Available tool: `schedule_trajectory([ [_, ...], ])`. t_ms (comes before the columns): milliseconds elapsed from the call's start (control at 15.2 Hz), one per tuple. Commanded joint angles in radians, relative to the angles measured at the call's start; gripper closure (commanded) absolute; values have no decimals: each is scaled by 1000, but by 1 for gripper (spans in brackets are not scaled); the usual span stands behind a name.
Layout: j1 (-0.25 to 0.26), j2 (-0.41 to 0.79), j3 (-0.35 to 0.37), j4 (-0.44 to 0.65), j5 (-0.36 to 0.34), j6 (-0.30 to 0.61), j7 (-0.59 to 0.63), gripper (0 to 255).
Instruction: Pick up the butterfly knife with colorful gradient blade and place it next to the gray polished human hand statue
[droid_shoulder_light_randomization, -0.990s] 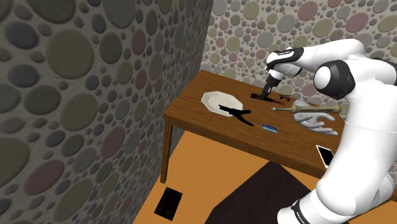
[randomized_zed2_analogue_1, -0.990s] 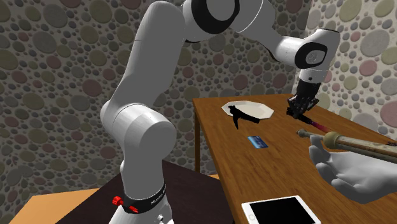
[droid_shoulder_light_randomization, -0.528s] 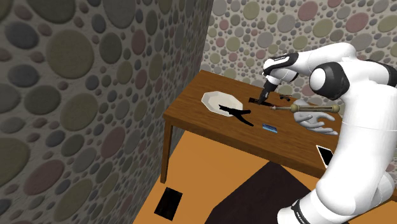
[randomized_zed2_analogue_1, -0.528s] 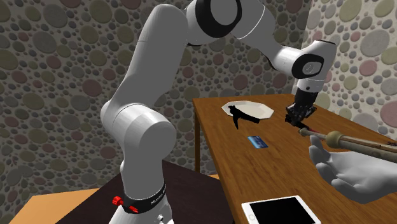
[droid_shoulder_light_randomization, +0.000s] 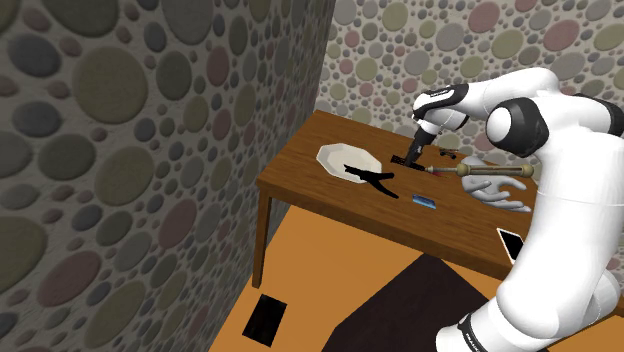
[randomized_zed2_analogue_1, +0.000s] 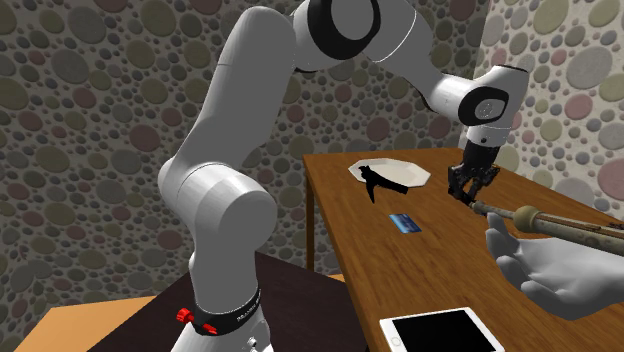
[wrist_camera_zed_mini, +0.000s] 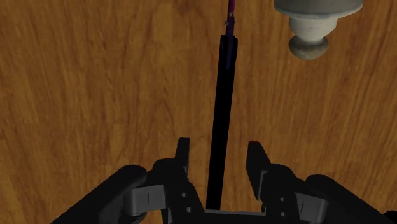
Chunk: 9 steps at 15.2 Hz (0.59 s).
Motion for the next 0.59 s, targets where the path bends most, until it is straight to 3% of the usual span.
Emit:
schedule_trajectory([
  [0,0,0,0,0,0,0,0,0],
  [264,0,0,0,0,0,0,0,0],
  [528,1,-54,-19,48,-34,-98,21,0],
])
